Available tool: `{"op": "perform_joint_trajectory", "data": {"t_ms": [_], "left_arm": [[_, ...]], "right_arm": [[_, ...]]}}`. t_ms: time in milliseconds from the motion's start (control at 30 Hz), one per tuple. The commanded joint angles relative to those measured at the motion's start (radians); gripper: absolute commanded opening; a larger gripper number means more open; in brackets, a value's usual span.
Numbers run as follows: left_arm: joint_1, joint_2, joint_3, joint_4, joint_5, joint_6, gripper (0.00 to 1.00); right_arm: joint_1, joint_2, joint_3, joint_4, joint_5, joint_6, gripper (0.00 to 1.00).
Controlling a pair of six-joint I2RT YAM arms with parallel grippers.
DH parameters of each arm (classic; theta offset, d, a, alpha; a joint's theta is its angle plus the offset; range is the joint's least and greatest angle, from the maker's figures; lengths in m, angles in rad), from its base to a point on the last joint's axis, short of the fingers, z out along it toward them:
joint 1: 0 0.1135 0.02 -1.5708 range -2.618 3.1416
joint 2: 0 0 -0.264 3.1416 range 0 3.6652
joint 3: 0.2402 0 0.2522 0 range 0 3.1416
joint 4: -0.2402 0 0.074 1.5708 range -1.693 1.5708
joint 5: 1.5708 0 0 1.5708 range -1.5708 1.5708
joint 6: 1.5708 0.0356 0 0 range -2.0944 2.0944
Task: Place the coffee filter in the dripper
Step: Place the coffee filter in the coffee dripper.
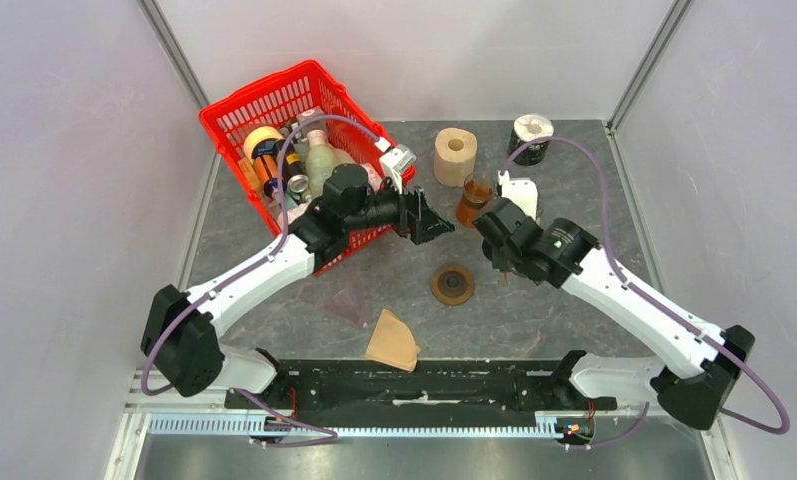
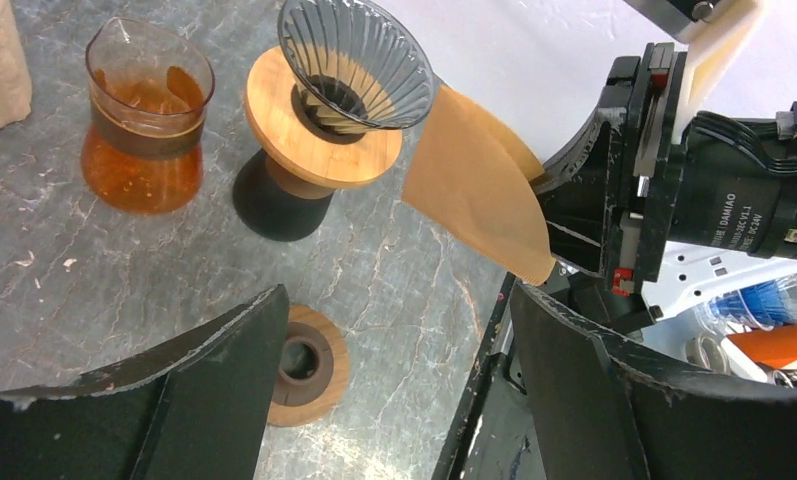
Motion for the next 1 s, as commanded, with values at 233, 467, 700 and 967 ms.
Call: {"op": "perform_joint_trajectory", "data": {"t_ms": [233, 467, 700, 967], "left_arm": [[-0.068, 0.077, 0.108, 0.051, -0.098, -0.186, 0.89], [-0.13, 0.078, 0.101, 0.047, -0.23, -0.218, 0.91], [-0.153, 0.095, 0.122, 0.01, -0.309, -0.221, 0.91], [-0.181, 0.138, 0.171, -0.088, -0.436, -0.175, 0.88]], "right_arm": [[0.007, -0.165, -0.12, 0.253, -0.274, -0.187, 0.0], [0.005, -0.152, -0.122, 0.277, -0.294, -0.214, 0.0], [0.006, -0.122, -0.116, 0.293, -0.32, -0.233, 0.0], [0.005, -0.106, -0.115, 0.31, -0.31, -0.238, 0.0]]}}
